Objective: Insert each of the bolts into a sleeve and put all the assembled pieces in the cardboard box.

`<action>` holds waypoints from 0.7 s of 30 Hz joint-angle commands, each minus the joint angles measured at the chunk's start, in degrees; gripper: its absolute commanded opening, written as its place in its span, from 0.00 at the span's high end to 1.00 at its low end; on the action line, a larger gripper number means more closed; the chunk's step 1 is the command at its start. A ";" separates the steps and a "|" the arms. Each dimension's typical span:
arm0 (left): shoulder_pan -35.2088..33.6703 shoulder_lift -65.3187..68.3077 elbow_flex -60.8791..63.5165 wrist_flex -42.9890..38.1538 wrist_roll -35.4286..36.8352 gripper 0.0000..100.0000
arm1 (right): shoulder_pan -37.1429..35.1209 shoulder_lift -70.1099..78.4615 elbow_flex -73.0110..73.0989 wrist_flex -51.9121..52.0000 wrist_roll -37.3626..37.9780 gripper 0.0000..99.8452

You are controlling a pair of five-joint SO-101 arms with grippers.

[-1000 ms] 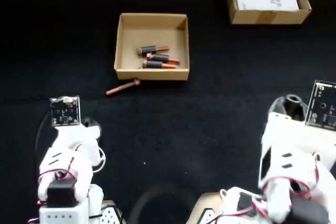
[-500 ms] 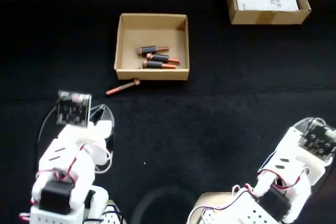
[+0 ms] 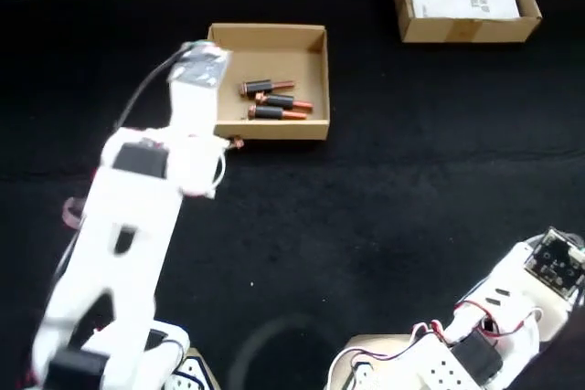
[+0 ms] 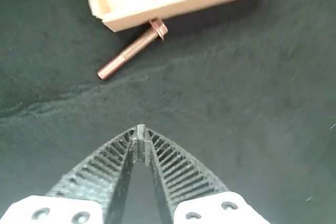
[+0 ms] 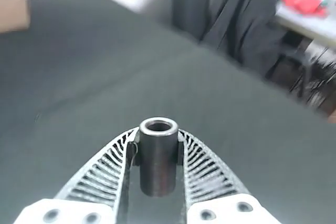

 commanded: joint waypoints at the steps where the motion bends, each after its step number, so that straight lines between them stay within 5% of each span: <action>1: 0.57 11.82 -9.71 1.41 -13.10 0.99 | 2.42 -1.10 4.44 -6.20 0.62 0.99; 11: -0.57 40.84 -29.41 1.93 -36.31 0.96 | 2.77 -1.10 6.29 -10.07 0.53 0.99; 15: -2.24 52.44 -41.71 5.98 -38.42 0.87 | 2.77 -1.10 6.02 -10.07 0.79 0.99; 21: -6.02 65.45 -60.88 13.63 -38.42 0.89 | 1.80 -1.10 5.67 -10.15 0.88 0.99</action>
